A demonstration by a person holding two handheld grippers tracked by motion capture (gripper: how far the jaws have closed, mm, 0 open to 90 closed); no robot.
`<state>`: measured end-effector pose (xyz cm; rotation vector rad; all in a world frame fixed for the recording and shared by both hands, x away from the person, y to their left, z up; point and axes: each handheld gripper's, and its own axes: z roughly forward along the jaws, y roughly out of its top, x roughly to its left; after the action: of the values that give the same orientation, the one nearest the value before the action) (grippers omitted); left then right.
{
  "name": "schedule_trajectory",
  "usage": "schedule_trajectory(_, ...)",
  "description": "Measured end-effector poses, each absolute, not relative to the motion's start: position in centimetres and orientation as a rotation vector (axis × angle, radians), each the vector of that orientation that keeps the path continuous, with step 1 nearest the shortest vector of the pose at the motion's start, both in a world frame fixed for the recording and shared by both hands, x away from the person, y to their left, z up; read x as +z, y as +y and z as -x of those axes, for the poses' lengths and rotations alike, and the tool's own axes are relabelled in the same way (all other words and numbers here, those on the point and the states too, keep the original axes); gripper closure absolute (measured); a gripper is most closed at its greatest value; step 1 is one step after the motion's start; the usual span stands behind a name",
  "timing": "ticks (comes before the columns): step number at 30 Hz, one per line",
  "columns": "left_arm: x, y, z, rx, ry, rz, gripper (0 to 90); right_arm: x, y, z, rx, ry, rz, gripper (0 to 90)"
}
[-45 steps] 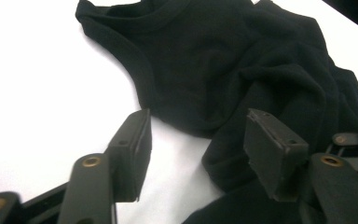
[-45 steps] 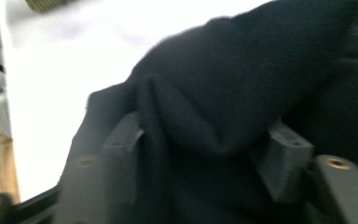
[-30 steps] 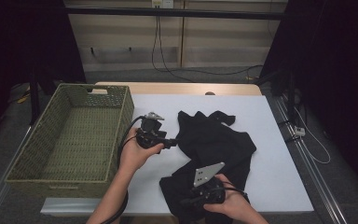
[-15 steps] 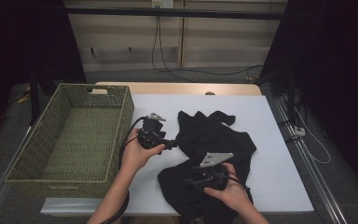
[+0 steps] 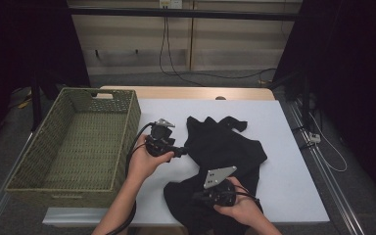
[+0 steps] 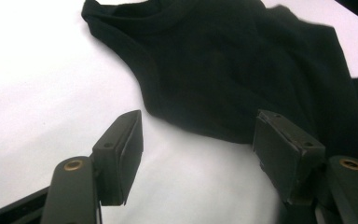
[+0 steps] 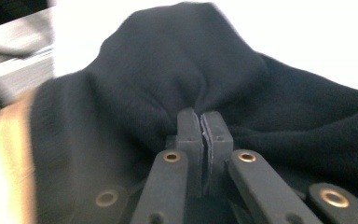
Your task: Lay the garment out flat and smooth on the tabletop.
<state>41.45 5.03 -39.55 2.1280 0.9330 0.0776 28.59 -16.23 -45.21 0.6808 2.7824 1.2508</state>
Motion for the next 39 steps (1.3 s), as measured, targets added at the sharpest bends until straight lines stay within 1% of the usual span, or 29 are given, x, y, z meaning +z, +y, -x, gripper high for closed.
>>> schedule_trajectory(2,-39.5,5.2,-41.5,0.083,0.937,-2.126,33.5,-45.1,-16.5,-28.0,1.303,2.819,-0.635,86.3)
schedule_trajectory(3,-39.5,5.2,-41.5,0.083,0.937,-2.123,33.5,-44.9,-16.7,-27.8,1.322,2.799,-0.65,82.3)
schedule_trajectory(4,-39.5,5.2,-41.5,0.08,0.941,-2.119,33.5,-44.8,-17.1,-27.9,1.356,2.752,-0.698,73.7)
schedule_trajectory(6,-39.4,5.2,-41.5,0.084,0.941,-2.118,33.3,-44.1,-17.5,-28.2,1.403,2.631,-0.817,62.0)
schedule_trajectory(8,-39.5,5.2,-41.5,0.086,0.939,-2.122,32.9,-43.5,-17.4,-28.5,1.395,2.562,-0.831,61.2)
schedule_trajectory(10,-39.5,5.2,-41.5,0.094,0.939,-2.127,32.5,-43.4,-16.7,-28.5,1.399,2.532,-0.829,53.6)
schedule_trajectory(12,-39.7,5.2,-41.5,0.089,0.943,-2.129,31.9,-43.8,-15.4,-28.5,1.366,2.589,-0.791,52.0)
schedule_trajectory(13,-39.8,5.2,-41.5,0.085,0.946,-2.13,31.9,-44.2,-14.7,-28.4,1.333,2.607,-0.782,49.2)
schedule_trajectory(16,-40.0,5.3,-41.6,0.087,0.95,-2.138,31.8,-45.3,-13.5,-28.6,1.238,2.64,-0.77,48.7)
schedule_trajectory(17,-40.1,5.3,-41.5,0.087,0.956,-2.136,31.6,-45.5,-13.4,-28.8,1.235,2.641,-0.775,49.3)
schedule_trajectory(18,-40.2,5.3,-41.6,0.089,0.956,-2.138,31.4,-45.6,-13.3,-28.9,1.244,2.638,-0.782,52.3)
schedule_trajectory(19,-40.3,5.3,-41.6,0.087,0.959,-2.14,31.1,-45.6,-13.3,-28.9,1.251,2.651,-0.774,60.5)
schedule_trajectory(20,-40.4,5.3,-41.6,0.091,0.958,-2.148,30.8,-45.5,-13.3,-28.9,1.268,2.673,-0.753,72.0)
schedule_trajectory(21,-40.5,5.2,-41.7,0.085,0.956,-2.154,30.8,-45.5,-13.3,-28.8,1.284,2.692,-0.74,81.0)
schedule_trajectory(22,-40.6,5.1,-41.7,0.082,0.957,-2.157,30.8,-45.5,-13.3,-28.6,1.291,2.707,-0.712,85.0)
schedule_trajectory(24,-40.9,4.9,-41.7,0.077,0.956,-2.163,30.9,-45.3,-13.2,-28.4,1.277,2.723,-0.675,86.4)
schedule_trajectory(26,-41.2,4.6,-41.6,0.079,0.958,-2.174,31.5,-45.0,-13.5,-28.5,1.296,2.73,-0.681,85.3)
schedule_trajectory(27,-41.3,4.5,-41.7,0.078,0.952,-2.179,31.7,-44.8,-13.9,-28.6,1.314,2.704,-0.709,79.8)
schedule_trajectory(29,-41.4,4.4,-41.7,0.087,0.956,-2.179,30.7,-44.0,-15.1,-28.9,1.33,2.629,-0.777,61.0)
schedule_trajectory(30,-41.5,4.3,-41.7,0.089,0.951,-2.178,29.9,-43.6,-15.9,-29.1,1.334,2.582,-0.826,57.8)
schedule_trajectory(31,-41.5,4.3,-41.8,0.09,0.948,-2.181,29.2,-43.3,-16.9,-29.3,1.344,2.553,-0.867,59.6)
schedule_trajectory(33,-41.7,4.2,-41.8,0.083,0.942,-2.187,29.1,-42.8,-19.0,-29.7,1.345,2.479,-0.947,52.8)
schedule_trajectory(36,-42.0,3.8,-41.8,0.058,0.937,-2.196,28.7,-42.4,-22.0,-30.1,1.265,2.358,-1.081,48.5)
schedule_trajectory(38,-42.3,3.4,-41.8,0.062,0.935,-2.206,28.8,-42.5,-23.9,-30.3,1.214,2.283,-1.175,48.2)
schedule_trajectory(39,-42.4,3.3,-41.9,0.051,0.931,-2.209,28.9,-42.7,-24.7,-30.3,1.174,2.242,-1.217,45.9)
